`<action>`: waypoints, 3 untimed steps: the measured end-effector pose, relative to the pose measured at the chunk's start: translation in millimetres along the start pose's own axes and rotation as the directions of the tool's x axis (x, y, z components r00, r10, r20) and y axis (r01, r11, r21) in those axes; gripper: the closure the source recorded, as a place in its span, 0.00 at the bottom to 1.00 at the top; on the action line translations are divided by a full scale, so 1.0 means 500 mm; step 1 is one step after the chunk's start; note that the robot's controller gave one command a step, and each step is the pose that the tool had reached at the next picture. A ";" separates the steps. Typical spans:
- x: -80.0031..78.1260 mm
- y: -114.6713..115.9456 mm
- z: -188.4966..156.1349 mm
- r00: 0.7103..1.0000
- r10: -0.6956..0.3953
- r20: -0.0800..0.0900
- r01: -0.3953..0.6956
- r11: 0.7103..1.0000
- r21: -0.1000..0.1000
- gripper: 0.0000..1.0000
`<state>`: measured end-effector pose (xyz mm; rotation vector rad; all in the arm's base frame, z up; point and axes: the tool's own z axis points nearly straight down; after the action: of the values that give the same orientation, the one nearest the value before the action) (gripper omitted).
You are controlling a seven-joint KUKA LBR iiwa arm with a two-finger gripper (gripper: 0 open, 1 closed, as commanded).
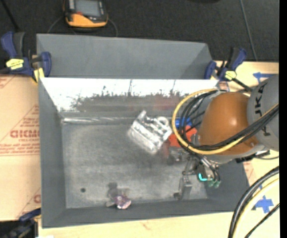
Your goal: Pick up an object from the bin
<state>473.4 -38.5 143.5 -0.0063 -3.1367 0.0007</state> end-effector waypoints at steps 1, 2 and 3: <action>-0.056 -0.162 0.125 0.981 0.196 0.008 -0.196 0.981 0.000 0.00; -0.243 -0.165 0.099 0.972 0.236 0.010 -0.236 0.972 0.000 0.00; -0.260 -0.069 0.143 0.994 0.105 0.009 -0.105 0.994 0.001 0.00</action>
Offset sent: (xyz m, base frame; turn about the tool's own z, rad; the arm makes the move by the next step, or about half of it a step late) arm 0.0273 -0.0786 -0.0618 0.1958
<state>603.1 -73.7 71.3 -0.1717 -3.1414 0.0038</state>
